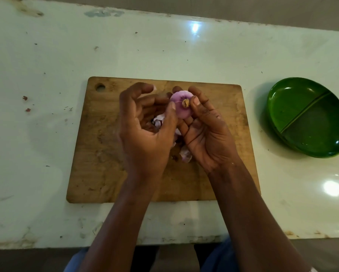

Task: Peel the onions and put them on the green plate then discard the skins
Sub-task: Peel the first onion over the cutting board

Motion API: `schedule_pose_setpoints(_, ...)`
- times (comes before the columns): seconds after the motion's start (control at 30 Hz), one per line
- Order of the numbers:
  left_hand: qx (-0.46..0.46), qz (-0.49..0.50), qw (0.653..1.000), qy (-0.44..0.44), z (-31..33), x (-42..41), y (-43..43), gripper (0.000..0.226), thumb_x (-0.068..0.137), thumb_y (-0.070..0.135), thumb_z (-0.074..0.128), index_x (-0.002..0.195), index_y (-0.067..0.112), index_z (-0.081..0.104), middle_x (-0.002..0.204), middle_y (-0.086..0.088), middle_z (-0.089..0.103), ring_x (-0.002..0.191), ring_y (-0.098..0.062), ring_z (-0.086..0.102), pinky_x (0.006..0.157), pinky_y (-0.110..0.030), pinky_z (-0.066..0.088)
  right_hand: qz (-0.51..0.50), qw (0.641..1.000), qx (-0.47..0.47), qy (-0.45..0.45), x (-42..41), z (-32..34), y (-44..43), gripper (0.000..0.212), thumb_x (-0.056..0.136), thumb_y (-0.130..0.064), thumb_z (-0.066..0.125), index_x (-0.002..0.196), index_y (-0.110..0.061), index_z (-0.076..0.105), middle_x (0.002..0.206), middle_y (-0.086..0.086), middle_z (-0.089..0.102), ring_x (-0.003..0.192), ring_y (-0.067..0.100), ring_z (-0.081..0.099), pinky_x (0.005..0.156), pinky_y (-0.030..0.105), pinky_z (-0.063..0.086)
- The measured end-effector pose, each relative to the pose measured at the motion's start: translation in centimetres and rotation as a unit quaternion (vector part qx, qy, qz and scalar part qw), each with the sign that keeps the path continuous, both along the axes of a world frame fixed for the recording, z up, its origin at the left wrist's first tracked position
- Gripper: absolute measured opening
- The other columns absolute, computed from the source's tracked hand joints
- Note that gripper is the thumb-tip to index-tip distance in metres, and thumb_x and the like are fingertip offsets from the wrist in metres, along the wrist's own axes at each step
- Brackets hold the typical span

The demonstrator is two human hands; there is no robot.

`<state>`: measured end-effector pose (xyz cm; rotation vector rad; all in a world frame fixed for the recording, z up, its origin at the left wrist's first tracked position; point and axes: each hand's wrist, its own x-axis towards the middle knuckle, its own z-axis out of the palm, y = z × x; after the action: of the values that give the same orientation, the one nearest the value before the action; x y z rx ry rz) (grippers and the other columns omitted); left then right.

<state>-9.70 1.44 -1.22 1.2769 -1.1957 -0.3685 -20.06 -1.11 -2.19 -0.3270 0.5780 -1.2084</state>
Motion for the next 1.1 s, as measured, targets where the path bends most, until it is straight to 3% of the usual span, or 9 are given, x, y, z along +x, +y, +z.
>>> schedule_pose_setpoints(0.13,0.000,-0.050,0.998,-0.032,-0.1,0.8,-0.2,0.038,0.083,0.009,0.073,0.114,0.002,0.053,0.103,-0.003,0.067,0.095,-0.012,0.068,0.079,-0.028,0.056,-0.007,1.000,0.001,-0.004,-0.2,0.3,-0.1,0.026,0.083,-0.002,0.053,0.108,-0.003,0.058,0.097,0.014,0.071,0.089,0.022,0.071,0.082,0.031,0.058)
schedule_pose_setpoints(0.27,-0.024,-0.040,0.994,-0.094,-0.3,1.6,-0.2,0.029,0.084,0.007,0.070,0.108,-0.006,0.060,0.104,0.004,0.063,0.097,-0.009,0.066,0.080,-0.017,0.054,0.000,1.000,-0.001,-0.015,-0.1,0.3,0.1,0.032,0.077,-0.005,0.062,0.108,-0.002,0.059,0.099,0.016,0.071,0.091,0.024,0.071,0.085,0.032,0.057)
schedule_pose_setpoints(0.43,-0.073,0.004,0.975,-0.211,-0.9,1.7,0.0,0.017,0.087,0.008,0.069,0.099,-0.002,0.063,0.092,-0.008,0.069,0.082,-0.016,0.068,0.070,-0.019,0.054,0.021,1.000,-0.006,-0.012,0.0,0.3,0.2,0.028,0.079,-0.004,0.058,0.107,-0.003,0.060,0.100,0.015,0.070,0.091,0.023,0.070,0.088,0.033,0.054)
schedule_pose_setpoints(0.53,-0.085,0.045,0.965,-0.245,-1.4,1.7,0.1,0.016,0.089,0.013,0.066,0.101,0.010,0.054,0.087,-0.010,0.070,0.077,-0.015,0.067,0.065,-0.020,0.052,0.035,0.999,-0.014,-0.014,0.2,0.2,0.2,0.029,0.077,-0.003,0.063,0.105,-0.002,0.061,0.103,0.017,0.070,0.093,0.024,0.070,0.086,0.033,0.055)
schedule_pose_setpoints(0.77,-0.083,0.082,0.964,-0.239,-1.3,1.4,0.2,0.015,0.091,0.017,0.062,0.096,0.012,0.049,0.083,-0.008,0.067,0.072,-0.012,0.064,0.063,-0.016,0.048,0.048,0.999,-0.008,0.000,0.4,0.5,0.3,0.027,0.077,-0.002,0.060,0.104,-0.002,0.061,0.102,0.016,0.070,0.091,0.023,0.070,0.083,0.033,0.057)
schedule_pose_setpoints(0.93,-0.069,0.094,0.978,-0.170,-1.0,1.1,0.2,0.019,0.087,0.012,0.066,0.094,0.012,0.049,0.083,0.002,0.062,0.074,-0.003,0.059,0.060,-0.015,0.050,0.045,0.999,-0.002,0.004,0.5,0.4,0.3,0.024,0.076,-0.003,0.061,0.100,-0.004,0.065,0.099,0.016,0.070,0.088,0.023,0.071,0.081,0.032,0.057)
schedule_pose_setpoints(1.0,-0.059,0.103,0.982,-0.145,-0.9,1.0,0.2,0.017,0.084,0.007,0.068,0.092,0.005,0.054,0.086,0.009,0.056,0.074,-0.003,0.058,0.059,-0.020,0.053,0.044,0.999,-0.002,0.009,0.5,0.4,0.3,0.025,0.076,-0.005,0.064,0.101,-0.004,0.063,0.097,0.014,0.071,0.088,0.022,0.071,0.082,0.032,0.056)
schedule_pose_setpoints(1.1,-0.039,0.093,0.987,-0.124,-0.8,0.7,0.1,0.014,0.083,0.004,0.068,0.089,-0.006,0.059,0.085,0.003,0.060,0.074,-0.006,0.063,0.059,-0.022,0.054,0.030,1.000,0.006,0.003,0.5,0.3,0.2,0.030,0.073,-0.008,0.067,0.103,-0.003,0.062,0.098,0.014,0.071,0.089,0.022,0.071,0.084,0.032,0.056)
